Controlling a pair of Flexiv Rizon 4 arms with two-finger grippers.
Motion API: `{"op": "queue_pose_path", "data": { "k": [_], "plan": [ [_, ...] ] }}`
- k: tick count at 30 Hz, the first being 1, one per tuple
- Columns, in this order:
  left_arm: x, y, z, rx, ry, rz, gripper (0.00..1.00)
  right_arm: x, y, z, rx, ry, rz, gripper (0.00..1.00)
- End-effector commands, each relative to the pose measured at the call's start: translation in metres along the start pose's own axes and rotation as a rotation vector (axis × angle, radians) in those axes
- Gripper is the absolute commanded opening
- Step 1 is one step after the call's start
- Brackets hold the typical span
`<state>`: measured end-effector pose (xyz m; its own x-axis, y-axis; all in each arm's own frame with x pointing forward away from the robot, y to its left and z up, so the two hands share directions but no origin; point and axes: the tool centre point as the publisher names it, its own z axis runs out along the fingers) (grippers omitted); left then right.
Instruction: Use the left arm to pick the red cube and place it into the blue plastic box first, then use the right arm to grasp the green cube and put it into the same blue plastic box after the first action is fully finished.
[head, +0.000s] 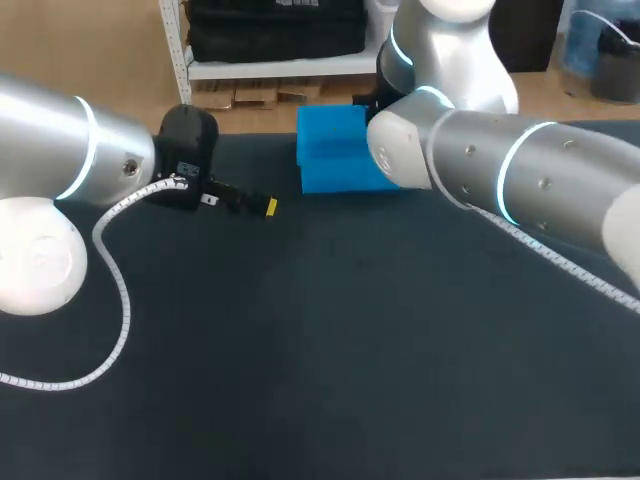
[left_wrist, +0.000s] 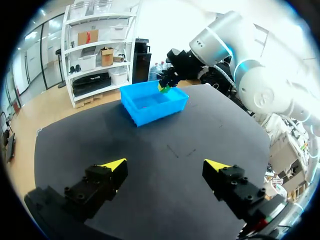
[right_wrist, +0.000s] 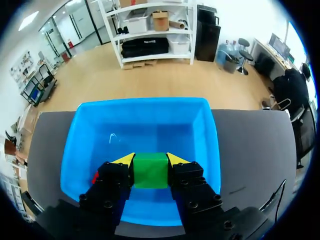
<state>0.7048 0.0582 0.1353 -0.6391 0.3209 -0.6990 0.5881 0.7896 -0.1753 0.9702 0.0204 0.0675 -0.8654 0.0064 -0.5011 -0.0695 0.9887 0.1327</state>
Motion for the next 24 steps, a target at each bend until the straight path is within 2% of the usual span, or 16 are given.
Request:
{"op": "queue_pose_path", "data": {
  "k": [1,10,11,12,13,15,16,24],
  "plan": [
    [0.001,0.002,0.0,0.009,-0.005,0.002,1.0,-0.005,0.002,0.004,0.001,0.035,-0.002,0.0],
    [0.001,0.002,0.0,0.009,-0.005,0.002,1.0,-0.004,0.002,0.003,0.009,0.058,-0.007,0.0],
    [0.001,0.002,0.0,0.009,-0.005,0.002,1.0,-0.004,0.002,0.003,0.01,0.059,-0.007,0.09],
    [0.001,0.002,0.0,0.009,-0.005,0.002,1.0,-0.004,0.002,0.003,0.013,0.063,-0.011,0.33],
    [0.001,0.002,0.0,0.009,-0.005,0.002,1.0,-0.004,0.002,0.003,0.022,0.064,-0.014,0.44],
    [0.001,0.002,0.0,0.009,-0.005,0.002,1.0,-0.004,0.002,0.003,0.024,0.064,-0.014,0.96],
    [0.001,0.002,0.0,0.009,-0.005,0.002,1.0,-0.004,0.002,0.003,0.025,0.065,-0.014,1.0],
    [0.001,0.002,0.0,0.009,-0.005,0.002,1.0,-0.004,0.006,-0.012,0.014,0.064,-0.027,1.0]
  ]
}}
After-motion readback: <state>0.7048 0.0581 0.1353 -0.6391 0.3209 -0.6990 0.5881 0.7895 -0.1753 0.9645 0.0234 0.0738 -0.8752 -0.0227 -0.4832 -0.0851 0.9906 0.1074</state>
